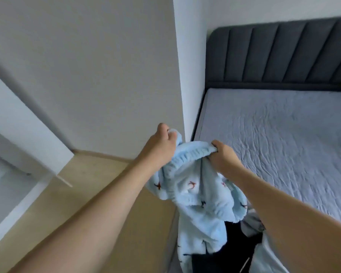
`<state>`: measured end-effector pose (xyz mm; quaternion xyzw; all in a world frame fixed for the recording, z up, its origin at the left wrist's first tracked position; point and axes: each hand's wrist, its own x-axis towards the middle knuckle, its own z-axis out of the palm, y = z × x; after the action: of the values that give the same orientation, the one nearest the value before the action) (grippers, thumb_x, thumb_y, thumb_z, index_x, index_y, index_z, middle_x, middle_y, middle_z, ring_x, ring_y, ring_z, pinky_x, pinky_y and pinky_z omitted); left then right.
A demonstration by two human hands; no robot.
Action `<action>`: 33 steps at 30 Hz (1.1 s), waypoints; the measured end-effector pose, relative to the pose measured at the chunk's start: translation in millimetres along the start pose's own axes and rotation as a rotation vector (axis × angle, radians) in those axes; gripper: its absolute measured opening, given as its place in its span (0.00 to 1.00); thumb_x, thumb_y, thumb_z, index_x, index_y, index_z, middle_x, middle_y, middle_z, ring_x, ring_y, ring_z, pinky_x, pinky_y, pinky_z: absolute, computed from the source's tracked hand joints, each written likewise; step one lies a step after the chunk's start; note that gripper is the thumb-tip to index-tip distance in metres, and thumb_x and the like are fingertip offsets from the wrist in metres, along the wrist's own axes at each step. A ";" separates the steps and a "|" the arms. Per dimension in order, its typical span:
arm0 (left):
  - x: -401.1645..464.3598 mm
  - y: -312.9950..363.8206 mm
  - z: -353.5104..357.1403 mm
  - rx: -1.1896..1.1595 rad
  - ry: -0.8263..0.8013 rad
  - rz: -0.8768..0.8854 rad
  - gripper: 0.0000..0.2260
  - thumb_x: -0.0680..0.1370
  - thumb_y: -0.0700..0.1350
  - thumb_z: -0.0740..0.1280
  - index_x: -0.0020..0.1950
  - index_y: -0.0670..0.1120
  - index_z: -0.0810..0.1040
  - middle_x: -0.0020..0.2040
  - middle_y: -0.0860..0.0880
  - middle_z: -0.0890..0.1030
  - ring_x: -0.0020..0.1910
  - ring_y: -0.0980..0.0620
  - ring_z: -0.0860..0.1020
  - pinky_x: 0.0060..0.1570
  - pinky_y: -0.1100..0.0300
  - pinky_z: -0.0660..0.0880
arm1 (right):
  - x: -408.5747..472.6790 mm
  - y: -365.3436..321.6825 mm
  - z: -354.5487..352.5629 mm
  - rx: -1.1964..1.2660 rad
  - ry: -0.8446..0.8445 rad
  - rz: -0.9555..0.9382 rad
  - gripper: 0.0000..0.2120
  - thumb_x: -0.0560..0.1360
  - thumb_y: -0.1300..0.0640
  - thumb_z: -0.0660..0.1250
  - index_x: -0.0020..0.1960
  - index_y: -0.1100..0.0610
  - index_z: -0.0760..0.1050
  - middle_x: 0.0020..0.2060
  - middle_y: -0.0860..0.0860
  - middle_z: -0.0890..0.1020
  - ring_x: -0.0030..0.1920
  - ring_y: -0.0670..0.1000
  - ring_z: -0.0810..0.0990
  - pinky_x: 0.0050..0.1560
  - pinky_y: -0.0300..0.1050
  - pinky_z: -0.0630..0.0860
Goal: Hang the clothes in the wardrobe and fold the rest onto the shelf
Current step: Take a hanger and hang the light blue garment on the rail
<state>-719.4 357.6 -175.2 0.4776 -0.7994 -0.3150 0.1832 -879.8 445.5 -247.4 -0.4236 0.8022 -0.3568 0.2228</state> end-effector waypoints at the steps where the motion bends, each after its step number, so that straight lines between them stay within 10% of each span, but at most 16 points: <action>1: -12.5 5.2 -21.3 0.134 0.016 0.074 0.15 0.80 0.58 0.57 0.50 0.46 0.62 0.42 0.48 0.75 0.41 0.44 0.75 0.39 0.53 0.69 | 2.7 -28.1 -12.8 -0.026 0.010 -0.039 0.09 0.74 0.62 0.59 0.36 0.54 0.64 0.32 0.50 0.73 0.33 0.52 0.70 0.31 0.44 0.63; 4: -42.5 12.0 -82.4 0.493 0.133 0.229 0.27 0.71 0.70 0.62 0.53 0.50 0.58 0.40 0.50 0.77 0.34 0.46 0.75 0.32 0.55 0.70 | 7.9 -115.2 -42.9 -0.144 0.059 -0.197 0.02 0.73 0.60 0.58 0.41 0.56 0.68 0.37 0.53 0.75 0.40 0.59 0.74 0.36 0.47 0.68; 8: -60.0 17.7 -166.8 0.764 0.351 0.168 0.18 0.74 0.54 0.65 0.57 0.49 0.63 0.46 0.44 0.78 0.36 0.42 0.71 0.37 0.56 0.67 | -5.0 -234.4 -60.0 -0.268 0.089 -0.399 0.04 0.73 0.58 0.57 0.46 0.56 0.69 0.39 0.53 0.75 0.39 0.58 0.73 0.37 0.45 0.67; 17: -98.4 -3.7 -375.5 0.534 0.663 -0.154 0.01 0.75 0.44 0.58 0.45 0.48 0.68 0.46 0.47 0.73 0.44 0.44 0.69 0.41 0.57 0.64 | -7.3 -400.1 -11.1 -0.225 0.189 -0.505 0.09 0.75 0.63 0.57 0.51 0.62 0.74 0.49 0.61 0.79 0.49 0.62 0.77 0.45 0.48 0.73; 23: -117.4 -100.1 -473.3 0.583 0.691 -0.291 0.12 0.77 0.45 0.58 0.57 0.45 0.74 0.61 0.42 0.76 0.57 0.40 0.75 0.47 0.57 0.67 | -4.8 -464.9 71.8 -0.452 -0.038 -0.267 0.12 0.76 0.63 0.58 0.57 0.67 0.73 0.56 0.63 0.78 0.55 0.62 0.79 0.48 0.48 0.75; 27: -143.3 -190.8 -549.6 0.598 0.684 -0.449 0.14 0.78 0.45 0.57 0.61 0.44 0.73 0.62 0.43 0.76 0.57 0.41 0.76 0.47 0.58 0.68 | -16.0 -546.8 149.2 -0.039 -0.417 -0.030 0.11 0.79 0.62 0.56 0.48 0.69 0.72 0.46 0.64 0.81 0.47 0.62 0.81 0.46 0.57 0.81; 31: -161.9 -245.4 -591.2 0.733 0.676 -0.568 0.10 0.78 0.44 0.57 0.55 0.46 0.75 0.57 0.45 0.78 0.49 0.45 0.75 0.44 0.57 0.69 | -23.9 -633.2 219.9 0.097 -0.418 -0.243 0.10 0.80 0.63 0.54 0.43 0.62 0.69 0.42 0.57 0.73 0.38 0.55 0.73 0.36 0.46 0.73; 33: -168.3 -266.7 -613.4 0.838 0.684 -0.635 0.12 0.77 0.42 0.57 0.58 0.46 0.76 0.59 0.45 0.78 0.55 0.44 0.77 0.47 0.56 0.70 | -25.4 -670.1 251.8 0.101 -0.405 -0.388 0.10 0.80 0.61 0.55 0.56 0.62 0.73 0.49 0.55 0.73 0.45 0.53 0.75 0.34 0.40 0.71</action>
<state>-102.1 211.9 95.7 0.7968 -0.5703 0.1570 0.1232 -351.0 111.2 101.4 -0.6203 0.6266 -0.3403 0.3268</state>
